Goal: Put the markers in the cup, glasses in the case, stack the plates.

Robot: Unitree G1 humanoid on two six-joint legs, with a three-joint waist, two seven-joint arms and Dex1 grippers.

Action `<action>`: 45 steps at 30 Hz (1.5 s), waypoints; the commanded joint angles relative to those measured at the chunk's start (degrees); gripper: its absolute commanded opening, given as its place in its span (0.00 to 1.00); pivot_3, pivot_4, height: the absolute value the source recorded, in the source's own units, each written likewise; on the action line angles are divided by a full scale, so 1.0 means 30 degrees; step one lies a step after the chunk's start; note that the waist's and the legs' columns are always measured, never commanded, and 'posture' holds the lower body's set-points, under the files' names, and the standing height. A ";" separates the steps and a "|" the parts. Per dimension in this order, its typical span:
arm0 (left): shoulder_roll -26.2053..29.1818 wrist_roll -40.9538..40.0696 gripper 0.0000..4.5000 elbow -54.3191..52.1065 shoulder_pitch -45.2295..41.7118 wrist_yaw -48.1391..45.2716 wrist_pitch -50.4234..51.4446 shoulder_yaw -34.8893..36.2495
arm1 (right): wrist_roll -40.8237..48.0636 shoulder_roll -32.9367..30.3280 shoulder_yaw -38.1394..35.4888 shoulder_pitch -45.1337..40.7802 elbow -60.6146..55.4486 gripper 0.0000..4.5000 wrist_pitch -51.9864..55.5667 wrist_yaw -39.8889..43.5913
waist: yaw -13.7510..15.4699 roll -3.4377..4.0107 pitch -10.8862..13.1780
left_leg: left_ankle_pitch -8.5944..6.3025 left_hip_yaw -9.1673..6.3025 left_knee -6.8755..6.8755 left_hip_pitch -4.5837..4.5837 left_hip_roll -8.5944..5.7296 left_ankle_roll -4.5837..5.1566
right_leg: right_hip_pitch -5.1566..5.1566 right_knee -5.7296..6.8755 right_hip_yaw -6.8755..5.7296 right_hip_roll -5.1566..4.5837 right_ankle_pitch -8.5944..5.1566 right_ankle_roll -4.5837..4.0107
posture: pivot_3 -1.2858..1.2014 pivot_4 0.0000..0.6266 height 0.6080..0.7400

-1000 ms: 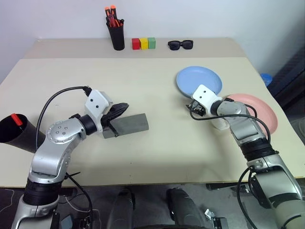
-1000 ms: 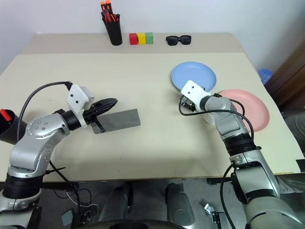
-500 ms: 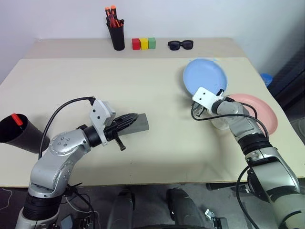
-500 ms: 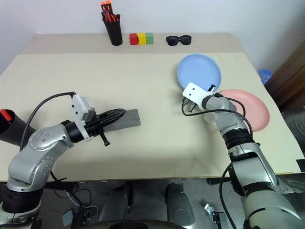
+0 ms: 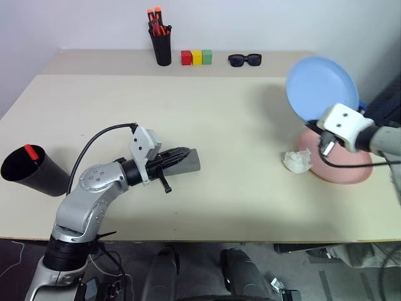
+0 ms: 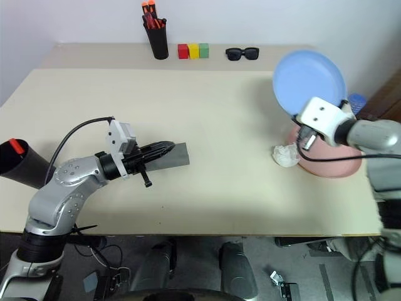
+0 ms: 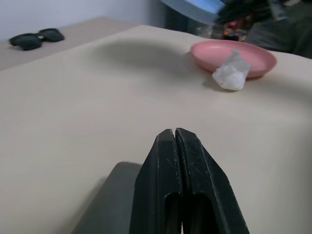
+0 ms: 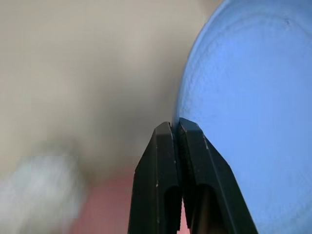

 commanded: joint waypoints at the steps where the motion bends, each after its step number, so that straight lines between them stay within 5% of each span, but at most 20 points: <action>1: -0.0225 0.0149 0.00 0.0418 -0.0685 -0.0652 -0.0822 -0.0424 | 0.0649 -0.0746 -0.2259 0.1826 -0.1846 0.00 0.1064 0.0593 | -0.0144 0.0010 -0.0007 | 0.0000 0.0002 0.0010 0.0005 0.0001 0.0001 | 0.0003 0.0000 0.0002 0.0000 0.0005 -0.0005 | 0.52 0.24 1.00; 7: -0.0788 0.0510 0.00 0.1324 -0.1208 -0.1051 -0.1423 -0.0880 | 0.0025 -0.0043 -0.1397 0.2836 -0.0756 0.00 0.1215 -0.0350 | -0.0580 0.0031 -0.0018 | 0.0000 0.0018 0.0054 0.0011 0.0001 0.0000 | 0.0008 0.0012 0.0017 0.0000 0.0015 -0.0018 | 0.52 0.24 1.00; 10: -0.0835 0.0563 0.00 0.1130 -0.0944 -0.0905 -0.1483 -0.0763 | 0.0178 -0.0183 -0.1013 0.2269 -0.0247 0.19 0.1389 -0.0180 | -0.0557 0.0033 -0.0016 | -0.0002 0.0018 0.0053 0.0006 0.0000 0.0003 | 0.0006 0.0012 0.0021 0.0000 0.0015 -0.0017 | 0.52 0.24 1.00; 14: -0.0871 0.0532 0.00 0.0539 -0.0238 -0.0541 -0.1380 -0.0542 | 0.0748 -0.0213 -0.0811 0.1418 -0.0380 0.63 0.1479 0.0237 | -0.0553 0.0032 -0.0017 | -0.0003 0.0017 0.0052 0.0003 0.0000 0.0004 | 0.0006 0.0011 0.0020 0.0000 0.0015 -0.0013 | 0.52 0.24 1.00; 20: -0.0860 0.0402 0.00 -0.0135 0.0444 0.0125 -0.1274 -0.0303 | 0.1754 0.0745 0.0634 0.0099 -0.0886 0.63 0.1857 0.0973 | -0.0540 0.0029 -0.0017 | -0.0003 0.0015 0.0056 0.0003 0.0000 0.0004 | 0.0009 0.0011 0.0019 0.0001 0.0015 -0.0014 | 0.52 0.24 1.00; 33: -0.0530 -0.0471 0.00 -0.1495 0.0620 0.0077 -0.0188 -0.0270 | -0.1327 0.2660 0.4435 -0.1257 0.2319 0.63 -0.0657 -0.0810 | -0.0514 0.0031 -0.0014 | -0.0003 0.0013 0.0063 -0.0003 -0.0002 0.0004 | 0.0009 0.0010 0.0017 0.0001 0.0015 -0.0014 | 0.52 0.24 1.00; 36: -0.0530 -0.0509 0.00 -0.1533 0.0586 0.0179 -0.0083 -0.0336 | -0.1359 0.2772 0.4517 -0.1184 0.2305 0.45 -0.0672 -0.0795 | -0.0514 0.0032 -0.0014 | -0.0003 0.0012 0.0064 -0.0001 -0.0002 0.0004 | 0.0012 0.0011 0.0017 0.0001 0.0015 -0.0014 | 0.52 0.24 1.00; 40: -0.0670 -0.0554 0.00 -0.1797 0.0487 0.0366 0.0201 -0.0551 | -0.1336 0.2977 0.4420 -0.1191 0.1404 0.01 -0.0119 -0.0954 | -0.0517 0.0029 -0.0016 | -0.0003 0.0009 0.0068 0.0001 -0.0002 0.0004 | 0.0017 0.0012 0.0016 0.0002 0.0016 -0.0013 | 0.52 0.24 1.00; 45: -0.0670 -0.0617 0.00 -0.1821 0.0410 0.0356 0.0354 -0.0498 | -0.0681 0.2586 0.3372 -0.1340 -0.0838 0.01 0.0971 -0.0939 | -0.0521 0.0033 -0.0014 | -0.0004 0.0009 0.0077 0.0000 -0.0002 0.0004 | 0.0017 0.0015 0.0016 0.0001 0.0016 -0.0012 | 0.52 0.24 1.00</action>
